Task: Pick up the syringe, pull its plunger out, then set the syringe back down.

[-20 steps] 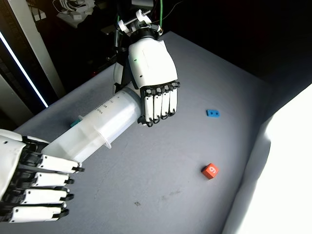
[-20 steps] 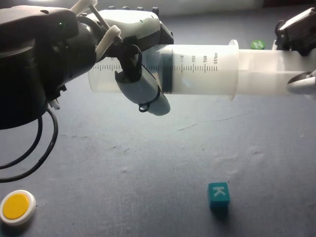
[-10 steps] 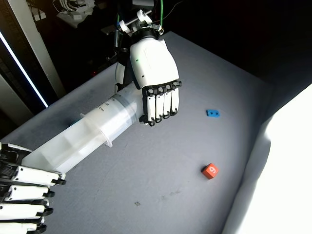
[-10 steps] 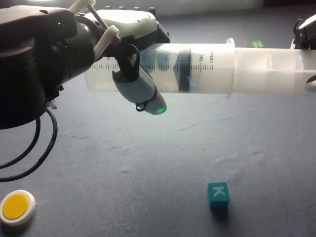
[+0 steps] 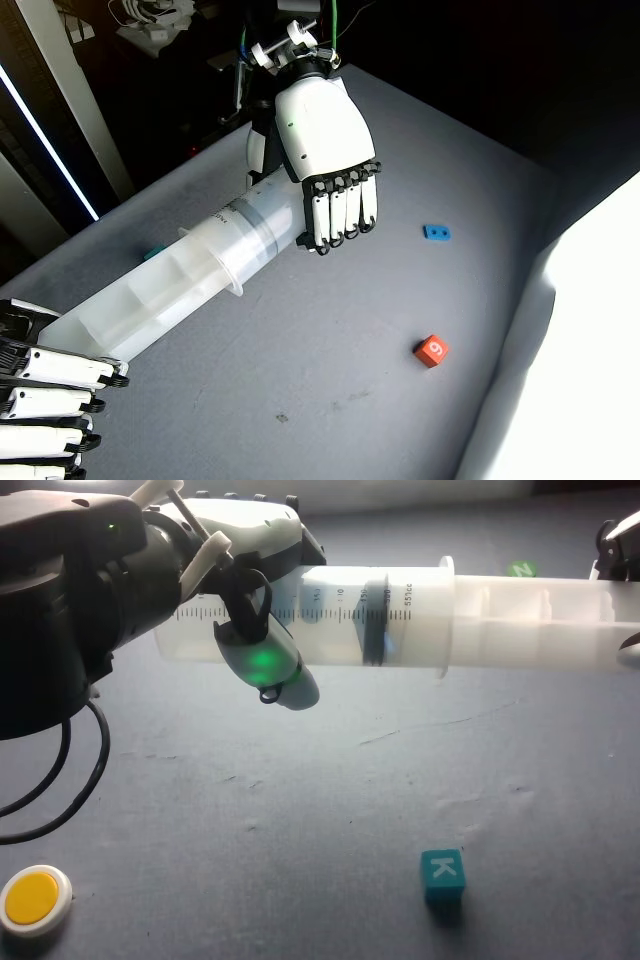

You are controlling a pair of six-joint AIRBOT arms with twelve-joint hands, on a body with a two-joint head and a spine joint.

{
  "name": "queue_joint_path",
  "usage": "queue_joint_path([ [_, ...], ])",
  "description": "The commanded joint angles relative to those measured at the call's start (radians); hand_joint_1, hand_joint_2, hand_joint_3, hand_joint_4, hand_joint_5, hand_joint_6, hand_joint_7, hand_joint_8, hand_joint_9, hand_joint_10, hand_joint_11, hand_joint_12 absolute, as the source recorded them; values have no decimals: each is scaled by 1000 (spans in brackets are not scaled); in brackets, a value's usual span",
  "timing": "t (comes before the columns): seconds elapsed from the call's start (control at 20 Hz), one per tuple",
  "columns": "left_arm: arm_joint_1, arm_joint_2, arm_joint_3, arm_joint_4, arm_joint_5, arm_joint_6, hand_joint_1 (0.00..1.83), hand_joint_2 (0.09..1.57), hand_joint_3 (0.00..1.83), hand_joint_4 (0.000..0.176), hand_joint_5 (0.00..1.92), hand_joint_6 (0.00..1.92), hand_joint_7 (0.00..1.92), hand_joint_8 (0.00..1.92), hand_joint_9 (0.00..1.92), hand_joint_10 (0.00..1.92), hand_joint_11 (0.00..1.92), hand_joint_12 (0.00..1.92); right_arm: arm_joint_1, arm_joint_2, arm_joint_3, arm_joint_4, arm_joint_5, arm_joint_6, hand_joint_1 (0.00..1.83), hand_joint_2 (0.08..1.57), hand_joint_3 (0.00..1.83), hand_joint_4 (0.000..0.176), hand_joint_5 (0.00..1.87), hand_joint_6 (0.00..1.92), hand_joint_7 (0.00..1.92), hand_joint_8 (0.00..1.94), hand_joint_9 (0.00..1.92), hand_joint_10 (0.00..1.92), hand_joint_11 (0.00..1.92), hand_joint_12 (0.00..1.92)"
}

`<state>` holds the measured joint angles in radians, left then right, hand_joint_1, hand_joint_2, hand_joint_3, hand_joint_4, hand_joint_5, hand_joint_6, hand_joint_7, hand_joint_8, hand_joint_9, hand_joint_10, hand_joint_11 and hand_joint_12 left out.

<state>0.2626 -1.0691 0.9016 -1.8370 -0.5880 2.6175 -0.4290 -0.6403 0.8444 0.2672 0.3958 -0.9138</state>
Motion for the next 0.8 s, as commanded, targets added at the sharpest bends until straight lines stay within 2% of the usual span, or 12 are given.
queue_joint_path([
  [0.0,-13,12,10,66,-35,2,1121,1278,0,20,669,1469,715,1422,637,1249,469,1602,5,9,-3,-7,106,0,1362,1142,0,0,843,1240,1007,937,803,1254,487,1281],
  [0.15,-13,12,11,66,-35,2,1125,1273,0,21,682,1450,719,1415,645,1243,474,1597,4,7,-9,-25,109,4,1365,1133,0,0,872,1184,1002,957,828,1242,512,1284],
  [0.3,-13,12,11,66,-35,2,1123,1276,1,19,668,1479,717,1411,648,1242,478,1593,4,6,-12,-29,112,6,1358,1149,1,0,840,1251,976,964,792,1282,470,1313],
  [0.35,-13,12,11,66,-35,2,1120,1280,1,20,666,1478,708,1427,638,1238,457,1587,4,6,-12,-29,112,6,1211,1188,0,0,798,1260,884,1156,678,1011,365,1374],
  [0.4,-13,12,11,66,-35,2,1123,1275,0,21,677,1450,715,1424,635,1229,429,1590,4,6,-12,-30,112,6,1103,1174,0,0,622,688,693,691,555,760,236,1320],
  [0.45,-13,12,11,66,-35,2,1121,1277,0,21,672,1463,712,1422,637,1222,434,1585,3,5,-12,-30,112,7,1032,1205,0,0,545,372,615,394,468,577,97,1313],
  [0.5,-13,12,11,66,-35,2,1128,1269,0,21,688,1447,724,1400,651,1213,453,1581,3,5,-12,-30,113,7,995,1173,0,0,521,168,595,174,462,370,51,1246],
  [0.6,-13,12,11,66,-35,2,1126,1272,1,20,681,1464,720,1400,652,1211,463,1586,3,5,-12,-31,113,7,982,1098,0,0,504,25,593,21,504,131,46,1160],
  [0.7,-13,12,11,66,-35,2,1123,1279,1,15,665,1507,713,1391,648,1205,463,1570,2,5,-12,-31,115,7,963,1056,0,0,474,1,551,0,508,40,25,1157],
  [0.75,-13,12,11,66,-35,2,1124,1275,0,19,671,1474,721,1400,657,1202,465,1570,2,5,-12,-32,116,7,963,1048,0,0,450,0,527,0,492,26,6,1156],
])
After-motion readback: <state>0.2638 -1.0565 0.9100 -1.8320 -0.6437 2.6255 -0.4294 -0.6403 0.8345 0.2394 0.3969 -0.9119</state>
